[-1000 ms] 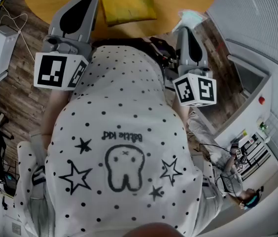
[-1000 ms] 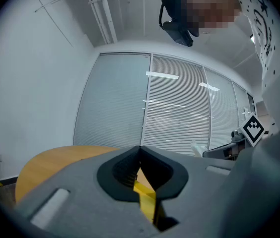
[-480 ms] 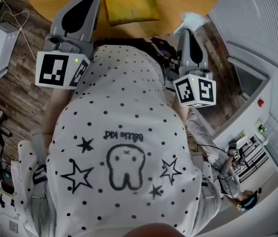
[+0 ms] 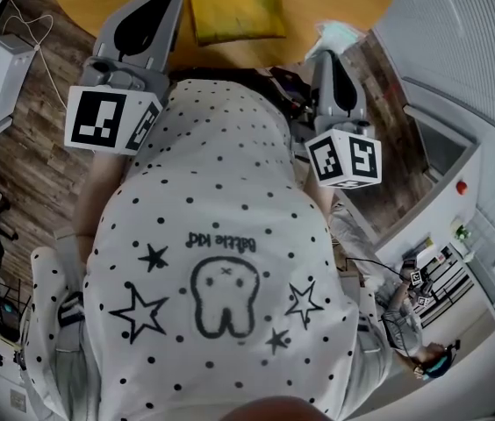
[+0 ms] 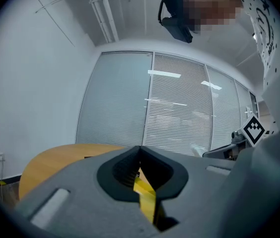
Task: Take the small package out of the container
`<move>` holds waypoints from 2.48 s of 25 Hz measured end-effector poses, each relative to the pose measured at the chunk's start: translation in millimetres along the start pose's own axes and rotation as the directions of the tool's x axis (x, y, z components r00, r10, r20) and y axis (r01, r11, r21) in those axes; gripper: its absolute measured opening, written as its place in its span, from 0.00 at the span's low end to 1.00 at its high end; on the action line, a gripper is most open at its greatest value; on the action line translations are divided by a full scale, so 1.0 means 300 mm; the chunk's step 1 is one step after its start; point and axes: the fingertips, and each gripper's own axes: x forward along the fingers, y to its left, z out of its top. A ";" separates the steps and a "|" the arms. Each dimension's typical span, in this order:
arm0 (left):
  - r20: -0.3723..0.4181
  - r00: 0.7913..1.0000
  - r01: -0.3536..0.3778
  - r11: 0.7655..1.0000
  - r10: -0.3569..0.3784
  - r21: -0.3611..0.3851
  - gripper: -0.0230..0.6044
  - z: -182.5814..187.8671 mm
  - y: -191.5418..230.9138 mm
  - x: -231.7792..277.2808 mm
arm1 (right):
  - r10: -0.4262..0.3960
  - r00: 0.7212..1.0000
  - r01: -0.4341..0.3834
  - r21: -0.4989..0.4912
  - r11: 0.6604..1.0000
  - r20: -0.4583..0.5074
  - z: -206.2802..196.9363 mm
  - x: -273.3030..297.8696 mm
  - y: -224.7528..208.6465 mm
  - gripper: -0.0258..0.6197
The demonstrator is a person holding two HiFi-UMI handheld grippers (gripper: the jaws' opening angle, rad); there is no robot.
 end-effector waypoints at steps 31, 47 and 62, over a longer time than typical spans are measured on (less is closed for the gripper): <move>0.002 1.000 0.019 1.000 -0.019 0.020 0.05 0.006 -0.010 0.016 | -0.035 0.999 0.035 0.019 0.999 0.012 0.001 -0.027 -0.033 0.05; -0.003 0.999 0.037 0.999 -0.037 0.020 0.05 0.006 -0.022 0.023 | -0.047 0.999 0.046 0.015 0.999 0.021 0.010 -0.047 -0.042 0.05; -0.008 0.999 0.051 0.999 -0.051 0.017 0.05 0.000 -0.033 0.029 | -0.042 0.999 0.042 -0.003 0.999 0.027 0.026 -0.056 -0.033 0.05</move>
